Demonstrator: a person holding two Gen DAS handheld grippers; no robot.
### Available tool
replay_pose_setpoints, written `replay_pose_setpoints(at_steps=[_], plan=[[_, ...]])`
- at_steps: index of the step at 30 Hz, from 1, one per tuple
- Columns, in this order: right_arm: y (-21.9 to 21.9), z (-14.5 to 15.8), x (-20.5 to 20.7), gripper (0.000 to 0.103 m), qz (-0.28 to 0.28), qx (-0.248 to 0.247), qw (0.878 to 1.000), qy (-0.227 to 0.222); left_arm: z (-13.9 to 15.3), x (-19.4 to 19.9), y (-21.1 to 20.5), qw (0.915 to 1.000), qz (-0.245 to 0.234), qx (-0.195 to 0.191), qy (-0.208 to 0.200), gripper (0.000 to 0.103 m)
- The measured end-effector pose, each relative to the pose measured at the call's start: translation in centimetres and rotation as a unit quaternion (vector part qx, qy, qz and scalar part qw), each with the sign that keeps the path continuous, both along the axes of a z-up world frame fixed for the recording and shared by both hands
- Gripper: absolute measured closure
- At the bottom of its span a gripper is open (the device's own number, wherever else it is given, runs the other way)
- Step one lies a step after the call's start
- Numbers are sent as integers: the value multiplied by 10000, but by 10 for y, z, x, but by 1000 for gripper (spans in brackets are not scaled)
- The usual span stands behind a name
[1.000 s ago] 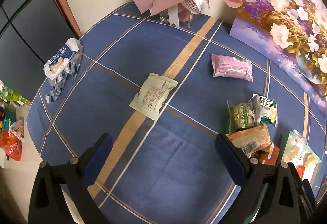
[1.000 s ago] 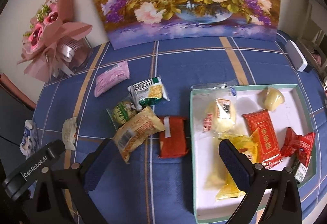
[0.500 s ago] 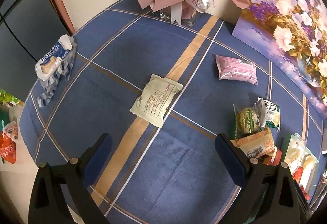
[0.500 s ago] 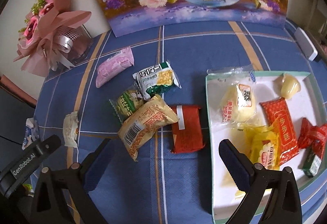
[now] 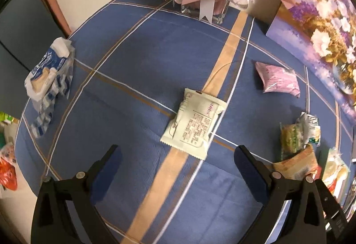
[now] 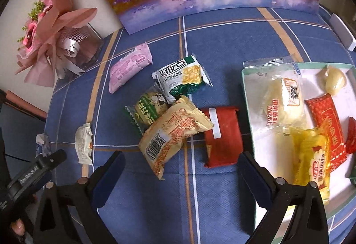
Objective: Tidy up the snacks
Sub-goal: 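Grasp the cream pastry packet with the left tool while the right grasps the yellow bread bag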
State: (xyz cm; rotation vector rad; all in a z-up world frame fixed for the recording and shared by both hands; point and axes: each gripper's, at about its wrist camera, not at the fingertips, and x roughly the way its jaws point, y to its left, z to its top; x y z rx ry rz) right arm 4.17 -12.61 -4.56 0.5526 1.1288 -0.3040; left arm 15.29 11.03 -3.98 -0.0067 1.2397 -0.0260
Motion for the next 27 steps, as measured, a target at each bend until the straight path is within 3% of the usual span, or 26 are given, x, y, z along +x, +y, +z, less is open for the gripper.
replay_pose_setpoints(at_steps=[14, 20, 22, 27], plan=[[-2, -20, 16, 22, -67, 421, 9991, 4, -29, 34, -12, 9980, -623, 95, 59, 3], [3, -20, 27, 23, -19, 196, 9998, 4, -46, 44, -19, 9969, -767, 121, 122, 4], [5, -21, 30, 30, 3, 205, 9998, 10, -50, 46, -19, 9968, -780, 127, 144, 8], [9, -36, 36, 32, 82, 315, 9993, 203, -61, 51, -18, 9966, -774, -16, 277, 18]])
